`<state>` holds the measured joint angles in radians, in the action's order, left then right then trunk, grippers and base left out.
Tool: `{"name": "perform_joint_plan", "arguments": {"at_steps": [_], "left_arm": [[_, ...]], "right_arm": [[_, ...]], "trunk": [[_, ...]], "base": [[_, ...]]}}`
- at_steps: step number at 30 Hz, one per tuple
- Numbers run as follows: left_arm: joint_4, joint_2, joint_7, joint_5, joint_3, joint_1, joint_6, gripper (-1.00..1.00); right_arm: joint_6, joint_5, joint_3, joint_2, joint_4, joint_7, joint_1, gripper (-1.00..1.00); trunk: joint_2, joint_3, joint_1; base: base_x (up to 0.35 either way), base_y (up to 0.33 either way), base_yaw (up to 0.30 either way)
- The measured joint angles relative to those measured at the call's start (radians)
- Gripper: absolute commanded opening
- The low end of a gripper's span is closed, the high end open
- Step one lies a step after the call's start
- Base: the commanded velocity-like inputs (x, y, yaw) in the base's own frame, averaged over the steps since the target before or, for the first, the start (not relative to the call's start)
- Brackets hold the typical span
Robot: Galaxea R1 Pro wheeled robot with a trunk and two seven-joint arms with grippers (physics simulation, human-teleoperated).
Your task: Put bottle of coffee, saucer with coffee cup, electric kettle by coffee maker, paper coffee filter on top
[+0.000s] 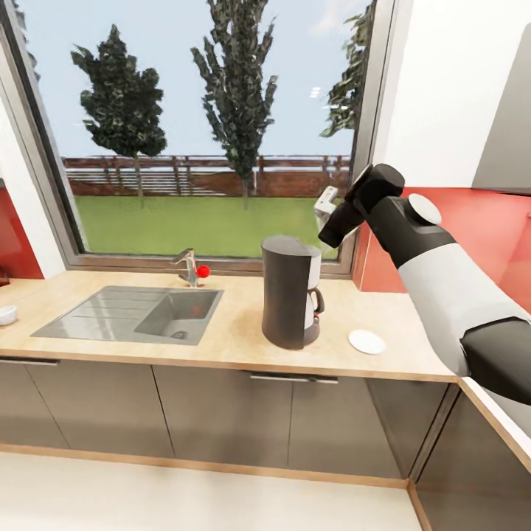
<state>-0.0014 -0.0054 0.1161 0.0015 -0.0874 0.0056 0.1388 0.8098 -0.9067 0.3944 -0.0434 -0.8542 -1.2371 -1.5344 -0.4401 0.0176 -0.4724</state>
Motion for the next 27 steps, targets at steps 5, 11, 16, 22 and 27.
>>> {"name": "perform_joint_plan", "arguments": {"at_steps": [5,11,16,22,27], "left_arm": [[0.000,0.000,0.001,0.000,0.000,0.000,0.000,1.00],[0.000,0.000,0.002,0.000,-0.002,-0.001,0.000,1.00],[0.000,0.001,-0.001,0.000,-0.001,-0.001,0.000,1.00],[0.000,-0.001,0.004,0.000,-0.003,-0.001,0.000,1.00],[0.000,0.000,0.004,0.000,-0.003,-0.001,0.000,1.00]], "right_arm": [[0.000,-0.001,0.001,-0.001,-0.014,0.000,0.000,-1.00],[0.001,-0.002,0.001,-0.002,-0.019,0.000,0.000,-1.00],[0.001,-0.001,0.006,-0.002,-0.017,0.000,-0.001,-1.00],[0.001,0.000,0.009,0.001,-0.017,0.000,-0.001,-1.00],[0.001,0.000,0.010,0.003,-0.017,0.000,-0.001,-1.00]], "trunk": [[0.000,0.000,0.000],[-0.001,-0.005,0.000],[-0.001,-0.011,0.000],[-0.001,-0.017,0.000],[-0.002,-0.018,0.000]], "base": [[0.004,0.000,0.000],[0.000,0.000,0.000],[0.235,0.000,0.000],[0.195,0.000,0.000],[0.011,0.000,0.001]]}}
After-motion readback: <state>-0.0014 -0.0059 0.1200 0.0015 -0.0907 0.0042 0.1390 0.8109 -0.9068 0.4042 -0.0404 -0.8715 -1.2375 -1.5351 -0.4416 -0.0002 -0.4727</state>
